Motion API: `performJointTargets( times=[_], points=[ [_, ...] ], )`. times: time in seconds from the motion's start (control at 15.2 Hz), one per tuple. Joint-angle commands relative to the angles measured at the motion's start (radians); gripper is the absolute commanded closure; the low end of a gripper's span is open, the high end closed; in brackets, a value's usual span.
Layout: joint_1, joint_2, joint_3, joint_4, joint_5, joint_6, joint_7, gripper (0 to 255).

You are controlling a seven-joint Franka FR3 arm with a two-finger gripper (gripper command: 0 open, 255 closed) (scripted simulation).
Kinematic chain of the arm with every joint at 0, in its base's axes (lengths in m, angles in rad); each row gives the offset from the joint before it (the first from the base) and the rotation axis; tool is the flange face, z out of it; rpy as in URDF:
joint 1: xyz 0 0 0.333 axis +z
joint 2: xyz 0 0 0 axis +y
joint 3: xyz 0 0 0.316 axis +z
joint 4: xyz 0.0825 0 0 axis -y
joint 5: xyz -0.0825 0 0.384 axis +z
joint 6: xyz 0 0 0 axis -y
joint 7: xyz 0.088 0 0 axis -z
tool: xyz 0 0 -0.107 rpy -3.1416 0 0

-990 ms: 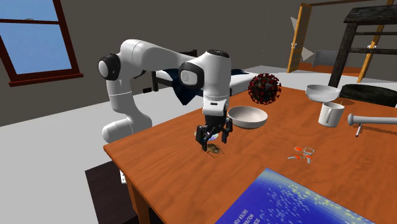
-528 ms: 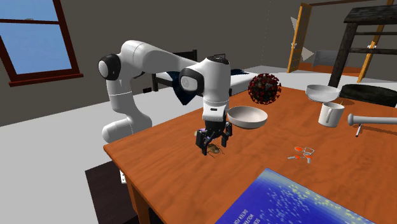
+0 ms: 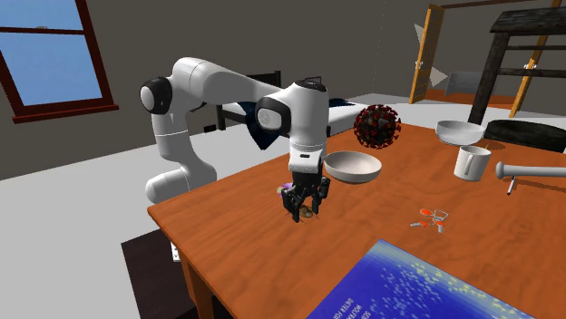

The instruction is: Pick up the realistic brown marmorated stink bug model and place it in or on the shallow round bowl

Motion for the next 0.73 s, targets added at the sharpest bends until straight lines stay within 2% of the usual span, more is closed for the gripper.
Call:
performJointTargets(
  times=[0.0,0.26,0.66],
  points=[
    [0.000,0.000,0.000,0.000,0.000,0.000,0.000,255],
    [0.000,0.000,0.000,0.000,0.000,0.000,0.000,255],
    [-0.002,0.002,-0.002,0.083,-0.002,-0.081,0.002,255]
  ],
)
